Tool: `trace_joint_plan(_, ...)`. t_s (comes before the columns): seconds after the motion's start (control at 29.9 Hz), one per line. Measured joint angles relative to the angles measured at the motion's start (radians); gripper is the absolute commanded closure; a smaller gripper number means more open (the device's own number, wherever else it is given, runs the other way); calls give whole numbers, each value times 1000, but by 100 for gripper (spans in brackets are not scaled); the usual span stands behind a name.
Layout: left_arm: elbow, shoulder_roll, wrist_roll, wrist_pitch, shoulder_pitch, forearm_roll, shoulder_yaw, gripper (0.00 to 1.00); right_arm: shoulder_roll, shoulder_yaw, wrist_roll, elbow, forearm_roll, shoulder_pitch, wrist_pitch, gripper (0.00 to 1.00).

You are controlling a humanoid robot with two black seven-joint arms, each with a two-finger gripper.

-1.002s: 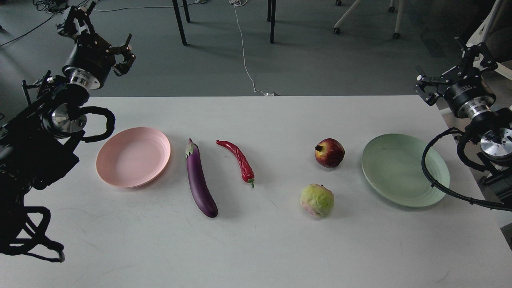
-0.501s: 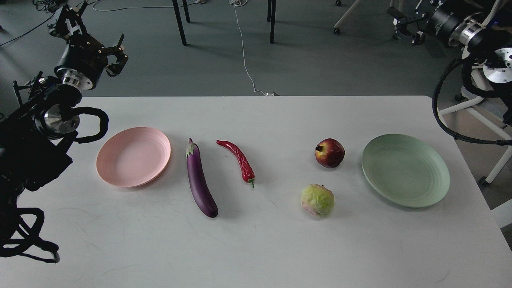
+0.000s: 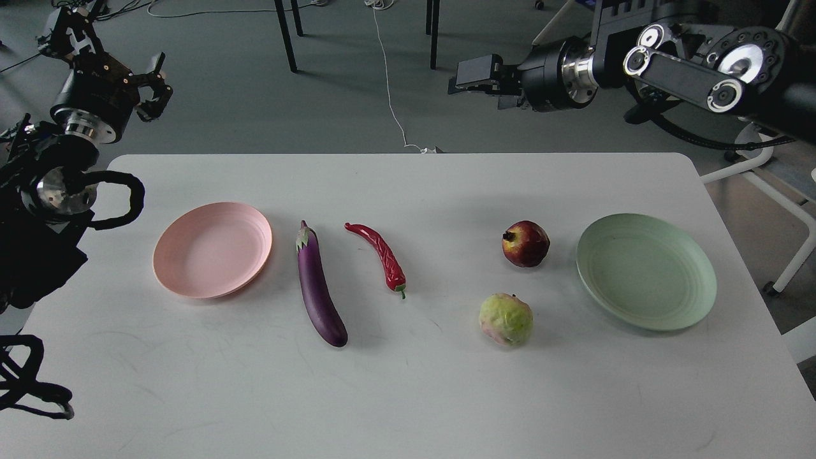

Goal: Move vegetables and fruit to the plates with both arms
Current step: 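Raise the right arm and move the right hand toward the red apple, then grasp the red apple with the right hand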

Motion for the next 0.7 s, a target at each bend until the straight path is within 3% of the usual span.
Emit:
trace_joint_plan(0.23,0,7,0,0,10,0,0,2,88,-152,21,9,-261,-8,-1,7)
trace_joint_plan(0.43,0,8,0,0,26,1,1,2,165,-332,121,5,-364,-68,-4,7)
trace_joint_plan(0.7,0,15,0,0,38,2,1,2,179,-410,136,-5,-401,-99,-44,7)
